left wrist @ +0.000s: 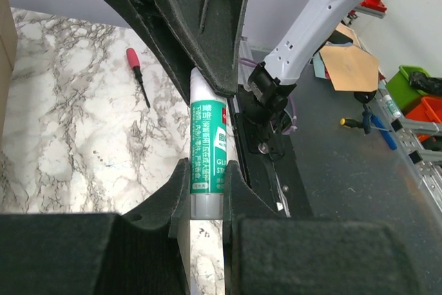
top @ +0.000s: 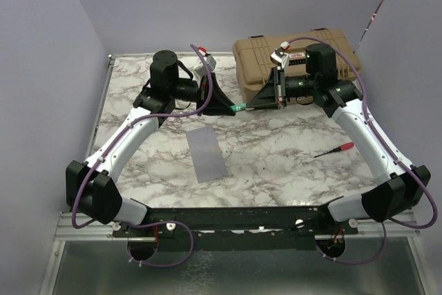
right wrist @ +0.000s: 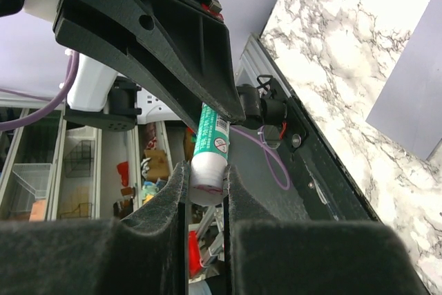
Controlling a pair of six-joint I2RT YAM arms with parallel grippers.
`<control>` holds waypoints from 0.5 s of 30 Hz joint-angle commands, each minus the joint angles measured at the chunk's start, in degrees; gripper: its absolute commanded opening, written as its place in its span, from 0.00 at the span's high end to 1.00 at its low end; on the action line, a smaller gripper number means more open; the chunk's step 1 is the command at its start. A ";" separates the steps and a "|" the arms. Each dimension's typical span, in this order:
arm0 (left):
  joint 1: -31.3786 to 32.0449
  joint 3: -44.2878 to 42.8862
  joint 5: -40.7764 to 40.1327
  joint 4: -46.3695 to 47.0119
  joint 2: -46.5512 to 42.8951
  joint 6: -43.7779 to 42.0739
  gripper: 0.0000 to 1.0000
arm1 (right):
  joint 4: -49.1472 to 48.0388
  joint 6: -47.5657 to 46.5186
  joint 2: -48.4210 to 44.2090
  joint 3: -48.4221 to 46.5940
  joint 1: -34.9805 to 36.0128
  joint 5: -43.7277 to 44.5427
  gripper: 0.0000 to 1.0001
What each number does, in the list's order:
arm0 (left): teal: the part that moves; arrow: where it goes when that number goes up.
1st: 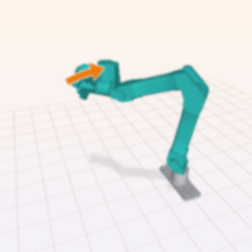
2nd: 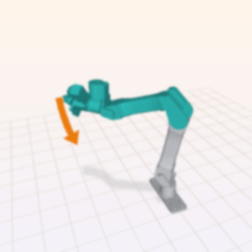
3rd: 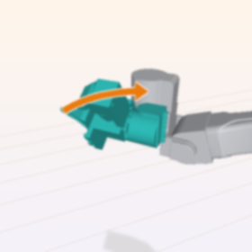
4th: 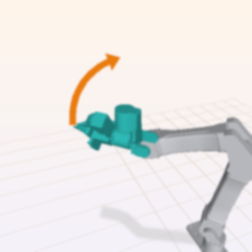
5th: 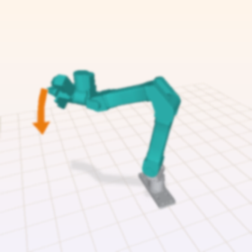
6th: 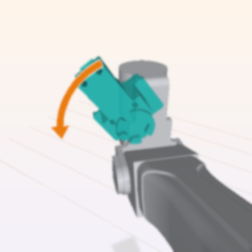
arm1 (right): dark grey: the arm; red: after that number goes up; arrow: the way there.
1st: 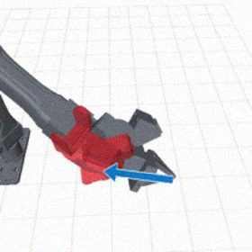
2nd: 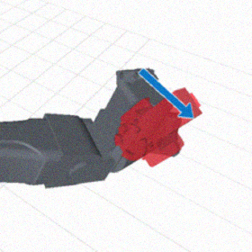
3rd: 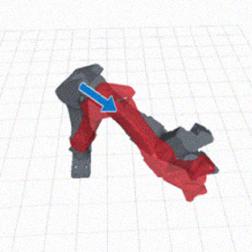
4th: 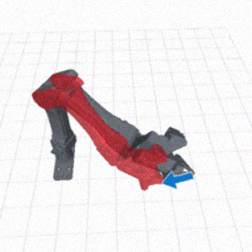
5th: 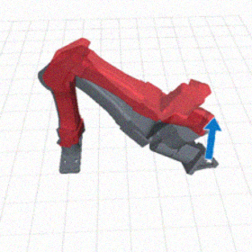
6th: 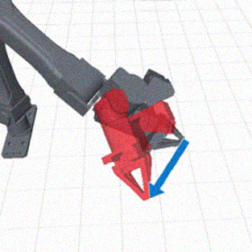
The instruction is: Place the letter into the envelope and seal it
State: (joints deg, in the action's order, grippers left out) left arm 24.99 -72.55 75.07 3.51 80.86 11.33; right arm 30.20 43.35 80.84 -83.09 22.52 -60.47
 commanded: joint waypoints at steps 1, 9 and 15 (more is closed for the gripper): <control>10.64 -2.96 -6.40 11.25 1.17 -3.10 1.00 | -0.09 0.98 4.32 1.30 8.00 1.64 1.00; 11.13 -2.86 -8.18 11.52 1.62 -2.81 1.00 | 1.60 0.49 4.38 1.41 8.57 4.58 1.00; 7.14 0.12 -15.62 9.03 -0.75 0.62 0.74 | 5.26 -1.84 2.30 1.44 5.44 13.04 1.00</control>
State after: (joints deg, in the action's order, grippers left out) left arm 26.04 -71.70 73.38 3.22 81.49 11.40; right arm 34.06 42.48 80.12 -83.09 22.52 -55.79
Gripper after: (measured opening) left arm 0.140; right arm 0.158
